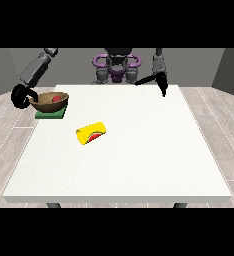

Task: Pick the cup and pour the ball into the bowl, then pick the bowl and place it on the pad

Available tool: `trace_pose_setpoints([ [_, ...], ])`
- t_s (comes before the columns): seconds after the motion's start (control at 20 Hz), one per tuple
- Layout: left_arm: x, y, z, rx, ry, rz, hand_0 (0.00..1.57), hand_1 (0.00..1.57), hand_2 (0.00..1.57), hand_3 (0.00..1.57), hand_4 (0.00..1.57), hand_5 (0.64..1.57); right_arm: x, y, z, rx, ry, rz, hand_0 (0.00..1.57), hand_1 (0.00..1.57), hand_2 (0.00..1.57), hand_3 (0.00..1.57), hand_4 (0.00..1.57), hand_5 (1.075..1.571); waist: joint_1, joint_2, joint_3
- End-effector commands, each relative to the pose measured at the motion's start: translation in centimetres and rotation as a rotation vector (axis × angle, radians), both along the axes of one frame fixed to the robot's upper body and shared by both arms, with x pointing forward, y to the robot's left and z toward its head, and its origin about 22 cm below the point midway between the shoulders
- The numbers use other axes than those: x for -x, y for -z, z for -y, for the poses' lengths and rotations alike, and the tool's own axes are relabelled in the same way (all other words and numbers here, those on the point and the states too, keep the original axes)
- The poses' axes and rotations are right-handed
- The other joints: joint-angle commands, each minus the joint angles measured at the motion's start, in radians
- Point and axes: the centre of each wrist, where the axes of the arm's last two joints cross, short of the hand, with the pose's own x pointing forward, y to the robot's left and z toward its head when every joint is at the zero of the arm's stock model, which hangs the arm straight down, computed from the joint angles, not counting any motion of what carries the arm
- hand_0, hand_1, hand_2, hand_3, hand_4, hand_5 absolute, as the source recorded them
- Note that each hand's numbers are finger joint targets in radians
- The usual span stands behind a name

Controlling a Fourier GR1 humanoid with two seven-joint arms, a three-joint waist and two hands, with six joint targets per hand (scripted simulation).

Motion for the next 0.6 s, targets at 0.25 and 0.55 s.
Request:
trace_pose_setpoints([
  [0.25,1.1,-2.9,0.5,-0.006,0.025,0.056,0.0,0.0,0.0,0.0,0.0,1.565,1.0,-1.8,1.8,0.147,0.151,-0.099,1.1,1.1,1.05,0.87,0.0,1.539,0.028,0.045,0.0011],
  [0.55,1.6,-2.1,0.1,0.019,-0.02,0.001,0.0,0.0,0.0,0.0,0.0,1.565,1.7,-5.3,3.6,0.196,0.147,-0.099,0.0,0.0,0.41,0.24,0.0,1.487,-0.015,0.004,0.0004],
])
